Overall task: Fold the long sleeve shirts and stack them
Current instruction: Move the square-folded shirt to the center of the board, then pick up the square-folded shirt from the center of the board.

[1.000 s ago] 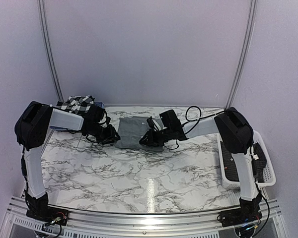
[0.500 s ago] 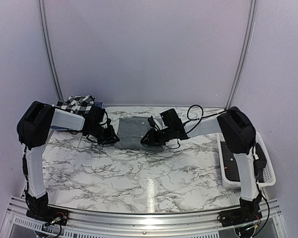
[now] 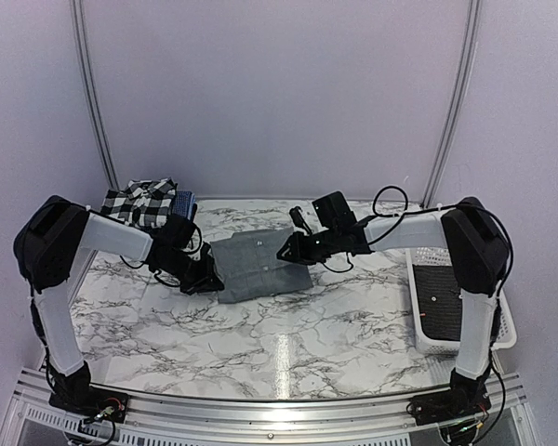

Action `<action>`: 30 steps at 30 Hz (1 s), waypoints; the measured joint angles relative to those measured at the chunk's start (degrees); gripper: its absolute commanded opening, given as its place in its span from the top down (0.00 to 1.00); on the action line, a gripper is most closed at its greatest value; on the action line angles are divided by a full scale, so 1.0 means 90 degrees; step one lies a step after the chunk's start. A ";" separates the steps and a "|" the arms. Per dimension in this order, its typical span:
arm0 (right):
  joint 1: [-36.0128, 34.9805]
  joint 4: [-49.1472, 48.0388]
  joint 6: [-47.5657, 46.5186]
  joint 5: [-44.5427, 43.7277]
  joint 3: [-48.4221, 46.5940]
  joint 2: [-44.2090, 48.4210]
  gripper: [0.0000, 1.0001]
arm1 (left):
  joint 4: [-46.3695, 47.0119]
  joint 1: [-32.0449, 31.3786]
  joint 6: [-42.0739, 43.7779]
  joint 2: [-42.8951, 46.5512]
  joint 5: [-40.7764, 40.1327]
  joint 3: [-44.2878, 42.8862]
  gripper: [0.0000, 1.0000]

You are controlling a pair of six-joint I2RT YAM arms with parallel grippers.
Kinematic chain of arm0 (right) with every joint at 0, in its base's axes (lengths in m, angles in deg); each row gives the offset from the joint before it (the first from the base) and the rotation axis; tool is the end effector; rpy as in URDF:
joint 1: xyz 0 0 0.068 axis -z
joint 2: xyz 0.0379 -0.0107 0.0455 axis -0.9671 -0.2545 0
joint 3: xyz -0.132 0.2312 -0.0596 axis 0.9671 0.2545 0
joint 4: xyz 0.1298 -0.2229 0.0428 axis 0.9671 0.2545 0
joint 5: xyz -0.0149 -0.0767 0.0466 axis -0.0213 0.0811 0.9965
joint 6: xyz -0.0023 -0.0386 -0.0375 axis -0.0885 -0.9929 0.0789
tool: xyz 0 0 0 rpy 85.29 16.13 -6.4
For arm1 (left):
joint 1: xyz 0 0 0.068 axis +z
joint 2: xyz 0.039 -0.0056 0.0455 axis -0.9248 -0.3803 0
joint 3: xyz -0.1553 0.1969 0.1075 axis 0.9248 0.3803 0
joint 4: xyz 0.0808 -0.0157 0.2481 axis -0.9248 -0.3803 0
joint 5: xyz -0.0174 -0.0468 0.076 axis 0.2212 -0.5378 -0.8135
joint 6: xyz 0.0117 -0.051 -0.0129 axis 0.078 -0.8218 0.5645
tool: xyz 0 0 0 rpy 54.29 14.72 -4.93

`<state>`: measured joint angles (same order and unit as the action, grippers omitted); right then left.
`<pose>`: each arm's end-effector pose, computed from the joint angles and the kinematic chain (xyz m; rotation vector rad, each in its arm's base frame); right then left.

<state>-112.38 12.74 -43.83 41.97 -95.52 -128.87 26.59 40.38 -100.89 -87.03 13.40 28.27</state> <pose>0.3480 0.2802 0.1797 -0.4025 2.4159 0.9999 0.3331 -0.1900 0.1285 -0.0479 2.6778 -1.0276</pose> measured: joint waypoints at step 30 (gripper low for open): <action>-0.0651 -0.1445 0.0731 0.0435 -0.0646 -0.1608 0.79 | -0.1877 0.0311 0.1054 0.2045 -0.1069 0.1610 1.00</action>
<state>-118.24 -0.27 -37.25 45.88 -101.33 -143.34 9.70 43.18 -91.40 -68.62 3.78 42.76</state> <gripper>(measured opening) 0.206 0.005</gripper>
